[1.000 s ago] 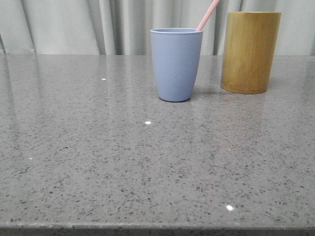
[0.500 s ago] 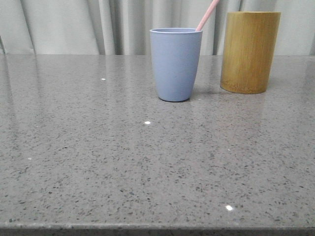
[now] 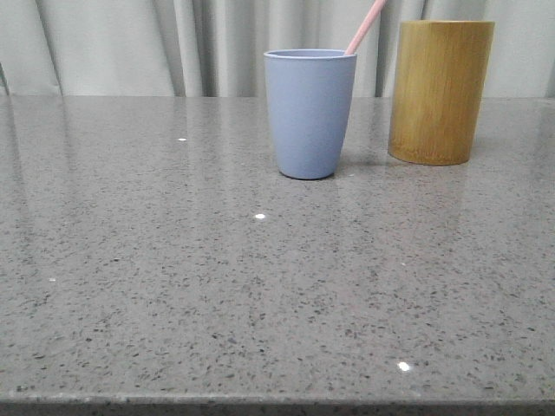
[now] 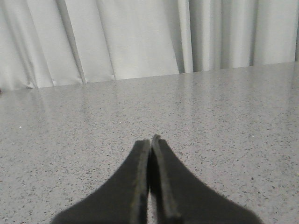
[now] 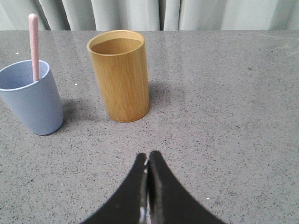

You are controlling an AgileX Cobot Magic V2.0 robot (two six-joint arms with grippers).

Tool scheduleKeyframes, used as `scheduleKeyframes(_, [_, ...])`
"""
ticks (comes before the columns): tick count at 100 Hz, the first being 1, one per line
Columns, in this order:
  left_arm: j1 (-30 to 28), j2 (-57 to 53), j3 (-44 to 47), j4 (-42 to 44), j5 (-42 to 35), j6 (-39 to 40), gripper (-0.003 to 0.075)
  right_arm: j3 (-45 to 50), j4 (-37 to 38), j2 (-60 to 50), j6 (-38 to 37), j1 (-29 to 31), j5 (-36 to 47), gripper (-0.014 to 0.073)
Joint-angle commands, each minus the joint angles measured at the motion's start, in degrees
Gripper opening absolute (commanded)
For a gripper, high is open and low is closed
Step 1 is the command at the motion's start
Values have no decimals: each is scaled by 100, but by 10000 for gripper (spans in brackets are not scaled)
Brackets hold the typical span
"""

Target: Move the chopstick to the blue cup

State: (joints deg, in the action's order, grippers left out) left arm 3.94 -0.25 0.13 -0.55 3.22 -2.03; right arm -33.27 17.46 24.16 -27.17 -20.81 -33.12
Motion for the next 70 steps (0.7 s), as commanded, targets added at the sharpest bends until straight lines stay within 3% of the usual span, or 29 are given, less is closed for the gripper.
scheduleKeyframes(1, [-19, -199, 51, 7, -428, 43, -19, -156, 158, 23, 31, 25, 425, -67])
scheduleKeyframes(33, [-19, -199, 51, 7, -428, 43, -19, -62, 253, -87, 118, 38, 488, -67])
scheduleKeyframes(59, [-19, -199, 51, 7, -428, 43, -19, 1087, 237, -1054, 1048, 95, 2363, -67])
scheduleKeyframes(70, [-19, -199, 51, 7, -428, 43, -19, 1601, -295, -1416, 1673, 365, 2815, -67])
